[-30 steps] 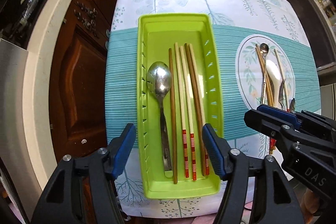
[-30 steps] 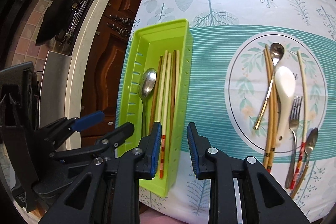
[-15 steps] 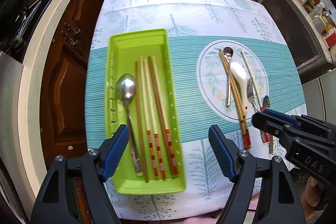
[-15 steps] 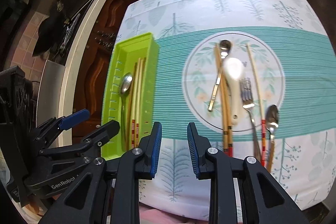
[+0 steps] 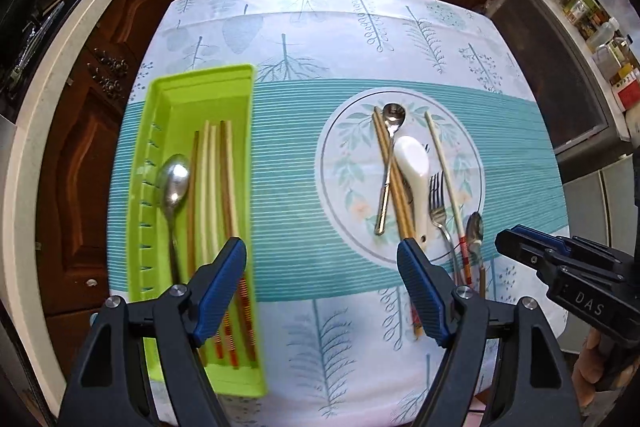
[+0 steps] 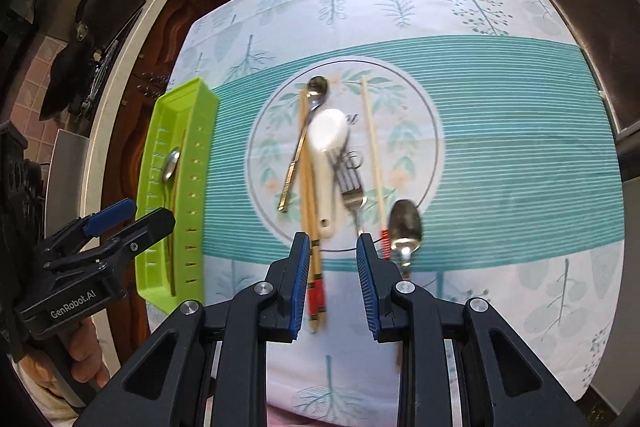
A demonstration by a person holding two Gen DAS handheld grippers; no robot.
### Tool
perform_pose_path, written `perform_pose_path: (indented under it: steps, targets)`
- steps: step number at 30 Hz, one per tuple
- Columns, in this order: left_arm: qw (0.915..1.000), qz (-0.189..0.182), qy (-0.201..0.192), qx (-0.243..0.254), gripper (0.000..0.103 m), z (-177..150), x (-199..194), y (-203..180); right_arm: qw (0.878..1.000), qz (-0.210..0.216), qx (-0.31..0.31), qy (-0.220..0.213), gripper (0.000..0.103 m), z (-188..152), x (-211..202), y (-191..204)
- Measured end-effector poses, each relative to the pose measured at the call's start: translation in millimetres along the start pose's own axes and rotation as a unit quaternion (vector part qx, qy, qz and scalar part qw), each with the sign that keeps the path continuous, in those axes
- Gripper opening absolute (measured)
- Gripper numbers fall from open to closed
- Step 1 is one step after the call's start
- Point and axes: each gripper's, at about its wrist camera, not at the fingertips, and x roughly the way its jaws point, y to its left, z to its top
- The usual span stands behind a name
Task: Organize utensils
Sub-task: 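Grasp a red-tipped chopstick on the plate with the right tool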
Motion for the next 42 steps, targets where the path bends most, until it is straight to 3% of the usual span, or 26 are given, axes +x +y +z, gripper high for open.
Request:
perform_pose_path:
  steps: [7, 10, 16, 25, 30, 36, 38, 40, 42]
  targets:
    - [0.9997, -0.018, -0.01, -0.009, 0.075, -4.5, 31.2, -18.3, 0.999, -0.02, -0.046, 0.002, 0.023, 22.5, 30.4, -22.5]
    - [0.9997, -0.024, 0.0, -0.004, 0.061, -7.7, 46.0, -25.6, 0.998, -0.027, -0.06, 0.013, 0.02, 32.9, 51.2, -24.0]
    - [0.9987, -0.04, 0.028, -0.015, 0.045, -12.0, 70.2, -32.5, 0.994, -0.043, -0.09, 0.043, 0.016, 45.4, 83.5, -16.8]
    - [0.9982, -0.039, 0.03, -0.034, 0.045, -7.4, 75.8, -29.4, 0.984, -0.097, -0.141, 0.055, 0.007, 46.9, 106.5, 5.0]
    - [0.9985, -0.029, 0.043, -0.017, 0.045, 3.6, 85.2, -31.3, 0.974, -0.129, -0.18, 0.048, 0.006, 42.1, 113.4, 19.0]
    - [0.9977, -0.026, 0.061, 0.014, 0.045, 24.0, 105.7, -39.7, 0.986, -0.091, -0.126, 0.06, 0.004, 48.9, 112.5, 3.8]
    - [0.9972, -0.027, 0.066, 0.023, 0.038, 29.7, 111.1, -42.4, 0.987, -0.087, -0.117, 0.06, 0.004, 50.2, 111.7, -1.2]
    - [0.996, -0.027, 0.079, 0.032, 0.019, 35.2, 117.7, -43.5, 0.989, -0.083, -0.11, 0.059, 0.004, 50.7, 109.6, -5.7]
    - [0.9955, -0.02, 0.084, 0.041, 0.016, 39.8, 121.8, -45.0, 0.99, -0.078, -0.106, 0.056, 0.004, 49.5, 106.1, -6.3]
